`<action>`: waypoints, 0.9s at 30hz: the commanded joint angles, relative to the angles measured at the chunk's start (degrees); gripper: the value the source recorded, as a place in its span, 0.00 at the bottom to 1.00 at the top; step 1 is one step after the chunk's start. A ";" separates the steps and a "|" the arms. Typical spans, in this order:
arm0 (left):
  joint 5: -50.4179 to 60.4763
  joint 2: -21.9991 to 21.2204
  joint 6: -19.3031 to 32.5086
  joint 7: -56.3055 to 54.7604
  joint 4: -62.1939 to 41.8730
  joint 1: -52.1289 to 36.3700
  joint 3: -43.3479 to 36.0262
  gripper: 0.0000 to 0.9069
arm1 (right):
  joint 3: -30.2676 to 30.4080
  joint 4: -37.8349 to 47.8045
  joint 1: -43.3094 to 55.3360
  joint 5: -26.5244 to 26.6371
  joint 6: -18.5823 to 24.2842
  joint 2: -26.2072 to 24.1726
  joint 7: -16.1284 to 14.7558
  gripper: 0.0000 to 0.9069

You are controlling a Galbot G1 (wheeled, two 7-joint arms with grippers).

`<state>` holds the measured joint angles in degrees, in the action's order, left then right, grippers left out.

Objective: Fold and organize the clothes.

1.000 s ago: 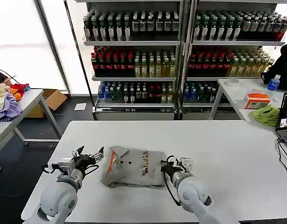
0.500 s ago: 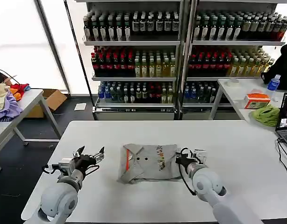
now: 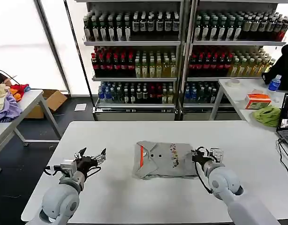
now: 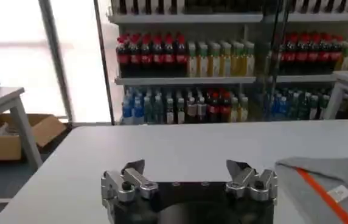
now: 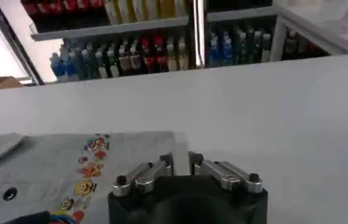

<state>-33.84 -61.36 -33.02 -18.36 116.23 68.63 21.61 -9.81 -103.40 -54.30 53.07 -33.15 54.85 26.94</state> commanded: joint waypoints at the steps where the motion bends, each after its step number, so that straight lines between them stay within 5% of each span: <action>1: 0.21 -0.55 -0.02 0.06 0.24 0.07 -0.59 1.00 | -4.99 -11.49 -9.20 -18.89 0.02 -1.35 -5.11 1.00; 4: 0.57 -1.01 -0.03 0.03 0.59 0.30 -1.00 1.00 | -2.66 -15.74 -11.43 -12.84 -0.29 -3.38 -3.15 1.00; 9: 1.20 -1.08 -0.01 0.14 0.77 1.54 -0.62 1.00 | 1.79 -16.82 -12.10 -10.14 -0.42 -6.16 -1.81 1.00; 27: 2.59 -3.08 0.00 0.37 1.28 3.85 0.17 1.00 | 6.34 -15.43 -12.02 -6.13 -0.47 -4.34 4.17 1.00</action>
<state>-31.50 -64.11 -33.04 -18.10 117.47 71.95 21.67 -5.23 -119.26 -65.08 45.34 -33.60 50.03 28.50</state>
